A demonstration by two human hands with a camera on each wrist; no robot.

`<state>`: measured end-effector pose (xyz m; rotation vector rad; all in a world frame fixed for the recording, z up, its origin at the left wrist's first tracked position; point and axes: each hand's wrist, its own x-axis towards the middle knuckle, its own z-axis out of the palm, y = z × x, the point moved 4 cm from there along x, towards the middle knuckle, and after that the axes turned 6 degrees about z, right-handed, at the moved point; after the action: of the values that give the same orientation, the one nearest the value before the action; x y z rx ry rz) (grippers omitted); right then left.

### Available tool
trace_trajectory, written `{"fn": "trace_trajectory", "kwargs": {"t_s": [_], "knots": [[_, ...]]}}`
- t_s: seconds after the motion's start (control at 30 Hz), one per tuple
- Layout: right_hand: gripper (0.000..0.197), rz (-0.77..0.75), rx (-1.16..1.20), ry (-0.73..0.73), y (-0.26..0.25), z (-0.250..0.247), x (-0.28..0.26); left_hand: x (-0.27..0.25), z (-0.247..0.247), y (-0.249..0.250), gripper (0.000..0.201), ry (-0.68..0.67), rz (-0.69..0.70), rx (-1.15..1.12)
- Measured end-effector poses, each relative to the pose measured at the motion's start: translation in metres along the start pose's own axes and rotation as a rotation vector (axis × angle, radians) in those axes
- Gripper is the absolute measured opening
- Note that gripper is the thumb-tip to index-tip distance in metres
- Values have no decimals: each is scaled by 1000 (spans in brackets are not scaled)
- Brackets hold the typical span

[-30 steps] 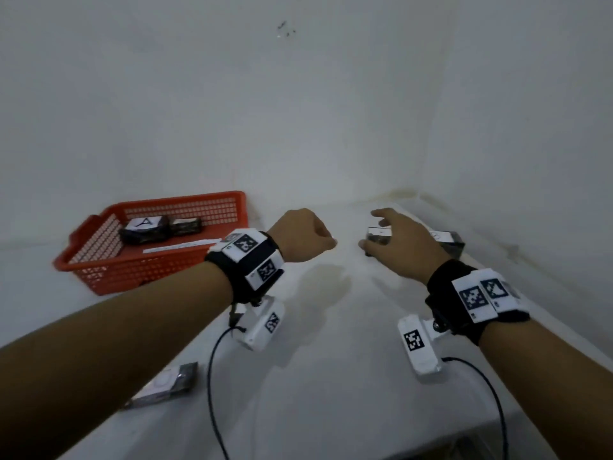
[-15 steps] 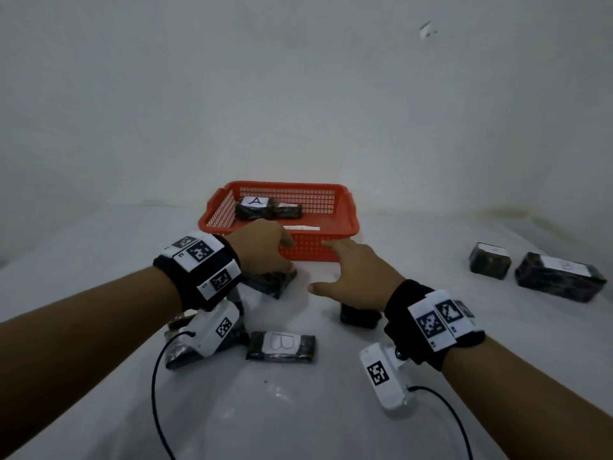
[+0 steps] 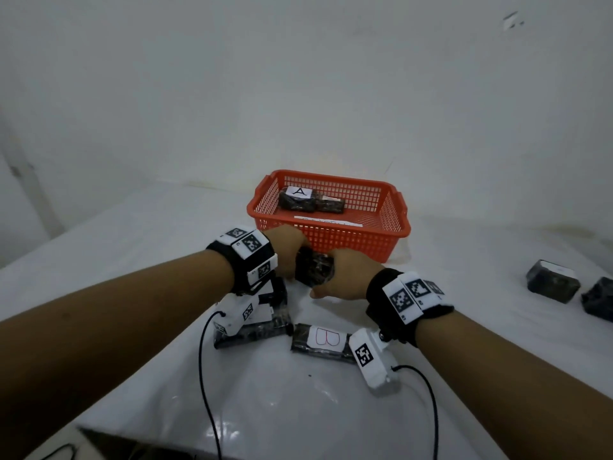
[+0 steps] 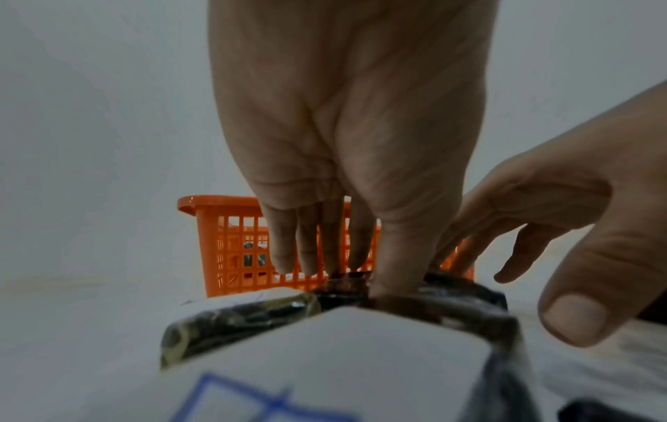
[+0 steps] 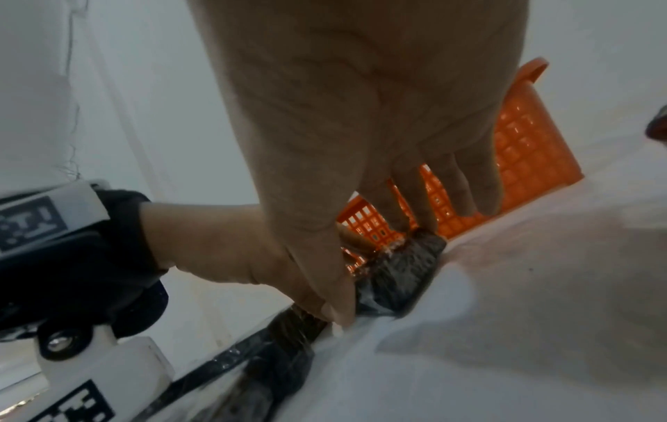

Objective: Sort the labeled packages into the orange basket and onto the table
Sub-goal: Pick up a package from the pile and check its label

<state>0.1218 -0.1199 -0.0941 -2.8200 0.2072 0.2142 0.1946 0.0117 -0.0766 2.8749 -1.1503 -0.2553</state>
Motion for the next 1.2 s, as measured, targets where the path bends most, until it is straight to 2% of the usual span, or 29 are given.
{"fn": "trace_trajectory", "kwargs": {"t_s": [0.13, 0.33, 0.43, 0.53, 0.67, 0.87, 1.0, 1.2], "knots": [[59, 19, 19, 26, -4, 1, 8, 5, -3, 3, 44, 11, 1, 36], [44, 15, 143, 66, 3, -6, 0, 0, -6, 4, 61, -55, -5, 5], [44, -20, 256, 78, 9, -16, -13, -8, -11, 1, 70, -58, 24, -84], [47, -55, 369, 118, 16, -31, -25, -18, -19, -1, 61, -79, 64, -274], [47, -66, 579, 151, 29, -48, -39, -33, -33, 4, 35, 10, 123, -630], [39, -136, 839, 167, 39, -54, -56, -39, -38, 22, 38, 131, 188, -884], [29, -139, 957, 238, 47, -60, -62, -45, -40, 35, 36, 182, 201, -1089], [29, -154, 1005, 176, 53, -63, -65, -48, -44, 46, 30, 273, 213, -1046]]}}
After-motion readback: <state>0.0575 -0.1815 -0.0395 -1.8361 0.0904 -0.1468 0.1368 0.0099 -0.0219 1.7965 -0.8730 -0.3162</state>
